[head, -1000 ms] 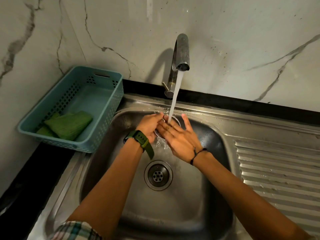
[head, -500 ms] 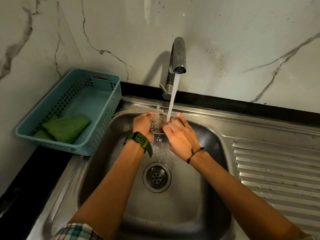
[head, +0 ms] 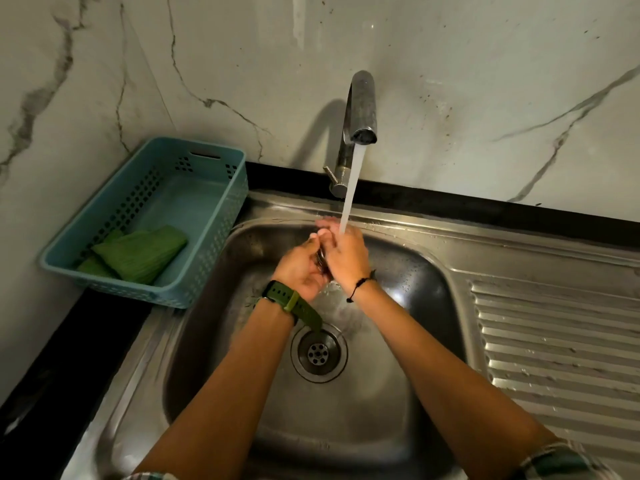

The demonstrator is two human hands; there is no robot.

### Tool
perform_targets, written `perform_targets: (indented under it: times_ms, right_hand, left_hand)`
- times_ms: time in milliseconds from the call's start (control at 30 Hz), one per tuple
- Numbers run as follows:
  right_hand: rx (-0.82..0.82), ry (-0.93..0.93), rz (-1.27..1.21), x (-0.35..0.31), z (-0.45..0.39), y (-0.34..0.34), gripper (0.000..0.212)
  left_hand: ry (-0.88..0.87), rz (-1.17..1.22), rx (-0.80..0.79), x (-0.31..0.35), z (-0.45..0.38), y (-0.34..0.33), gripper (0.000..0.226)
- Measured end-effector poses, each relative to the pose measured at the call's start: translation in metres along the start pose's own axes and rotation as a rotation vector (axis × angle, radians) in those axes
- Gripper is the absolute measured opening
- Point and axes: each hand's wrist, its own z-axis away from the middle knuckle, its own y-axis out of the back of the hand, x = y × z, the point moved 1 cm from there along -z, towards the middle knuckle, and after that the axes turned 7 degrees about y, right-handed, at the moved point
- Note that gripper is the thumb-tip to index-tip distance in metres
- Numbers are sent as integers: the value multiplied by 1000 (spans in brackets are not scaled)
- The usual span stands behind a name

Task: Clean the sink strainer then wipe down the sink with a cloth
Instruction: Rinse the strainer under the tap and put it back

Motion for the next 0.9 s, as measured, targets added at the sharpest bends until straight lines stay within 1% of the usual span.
perform_targets:
  times_ms: [67,100,133,167,200,267,300,333,400,433,467,500,533,600,633,667,700,767,833,900]
  right_hand:
    - [-107,235,182,-2,18,-7,39]
    - [-148,331,226,3,28,-6,44]
    - [-175,379,231,11,38,-3,47]
    - [-185,363,208,20,43,2,47]
    - [-181,282,174,25,45,6,46]
    - [-147,82,137,28,36,8,47]
    - [-138,40,163,23,29,7,47]
    - [-131,66,238,18,24,4,47]
    - [-129,242,406,10,23,-1,45]
    - [-148,311,432,11,24,1,46]
    - [-162,340,404,14,26,4,48]
    - [-151,319,311,17,28,7,50]
    - [-111,243,171,20,27,11,51]
    - [-40,-36,-108,18,17,17,49]
    - [-19,-140,-209,18,12,19,47]
    - [-13,-168,-233,18,8,21,42]
    - [-26,-118,-187,18,6,24,37]
    - [-96,79,-33,21,8,32,27]
    - [-181,325,136,26,15,39,21]
    - [-178,534,300,34,20,40,20]
  left_hand:
    - [-8,87,19,4,-2,2,28]
    - [-5,124,13,6,-2,4,30]
    - [11,165,12,7,-1,6,35]
    - [30,188,15,7,-1,8,39]
    - [40,195,8,5,0,7,41]
    - [52,158,-28,-3,4,0,39]
    - [52,139,-36,-6,5,-5,37]
    - [46,138,-29,-8,5,-9,35]
    - [23,174,-13,-6,2,-10,36]
    - [10,194,-9,-3,0,-8,37]
    - [1,227,-3,0,-2,-4,37]
    - [-6,254,-3,3,-3,0,37]
    - [-5,262,-7,3,-2,2,36]
    - [28,194,0,1,-2,2,33]
    - [49,153,19,-2,-2,1,32]
    - [63,118,47,-5,-3,1,31]
    - [68,82,80,-8,-5,3,30]
    - [75,17,84,-9,-7,5,32]
    - [91,2,7,-8,-6,4,36]
    - [61,8,-34,-5,-7,1,35]
